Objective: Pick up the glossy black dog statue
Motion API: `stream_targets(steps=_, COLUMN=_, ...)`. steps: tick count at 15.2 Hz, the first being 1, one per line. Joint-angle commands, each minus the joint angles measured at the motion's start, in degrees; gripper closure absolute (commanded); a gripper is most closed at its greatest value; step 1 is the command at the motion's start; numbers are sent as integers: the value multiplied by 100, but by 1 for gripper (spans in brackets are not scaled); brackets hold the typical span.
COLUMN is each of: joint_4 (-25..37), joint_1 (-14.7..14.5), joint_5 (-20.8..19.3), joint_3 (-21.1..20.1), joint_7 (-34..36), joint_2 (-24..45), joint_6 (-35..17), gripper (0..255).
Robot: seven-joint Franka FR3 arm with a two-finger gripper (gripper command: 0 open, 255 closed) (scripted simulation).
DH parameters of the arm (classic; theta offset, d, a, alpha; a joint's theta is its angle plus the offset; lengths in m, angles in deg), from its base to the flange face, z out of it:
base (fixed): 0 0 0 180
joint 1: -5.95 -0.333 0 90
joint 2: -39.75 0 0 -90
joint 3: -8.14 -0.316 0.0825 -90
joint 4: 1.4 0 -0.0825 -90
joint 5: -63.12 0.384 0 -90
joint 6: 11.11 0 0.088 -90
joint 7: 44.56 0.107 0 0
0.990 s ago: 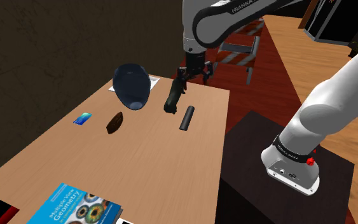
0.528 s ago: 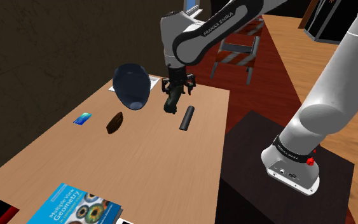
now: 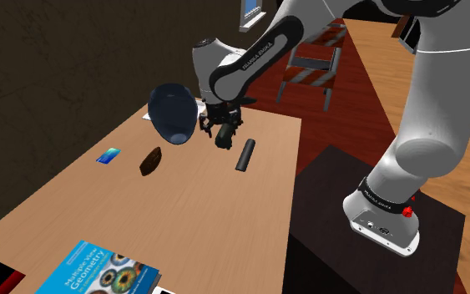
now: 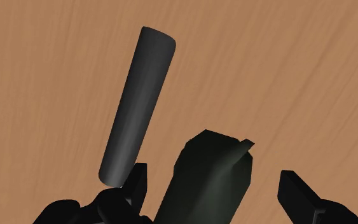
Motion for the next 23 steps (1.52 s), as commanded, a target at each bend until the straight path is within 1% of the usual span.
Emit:
stream_targets(steps=1, joint_4=-4, joint_1=-28, joint_5=-67, joint_3=32, joint_7=78, joint_2=122, joint_6=-115, gripper=0)
stream_targets(steps=5, joint_4=-24, joint_1=-76, joint_5=-209, joint_3=102, joint_7=190, joint_2=384, joint_6=-377, gripper=0)
stream_targets(steps=7, joint_4=-25, joint_1=-76, joint_5=-208, joint_3=103, joint_7=189, joint_2=384, joint_6=-377, gripper=0)
stream_targets(steps=8, joint_4=-30, joint_1=-79, joint_5=-210, joint_3=103, joint_7=194, joint_2=385, joint_6=-384, gripper=255)
stream_targets(steps=17, joint_4=-24, joint_1=-76, joint_5=-209, joint_3=103, joint_7=190, joint_2=384, joint_6=-377, gripper=255)
stream_targets(steps=23, joint_4=8, joint_1=-14, joint_5=-25, joint_3=10, joint_7=45, joint_2=44, joint_6=-31, gripper=255)
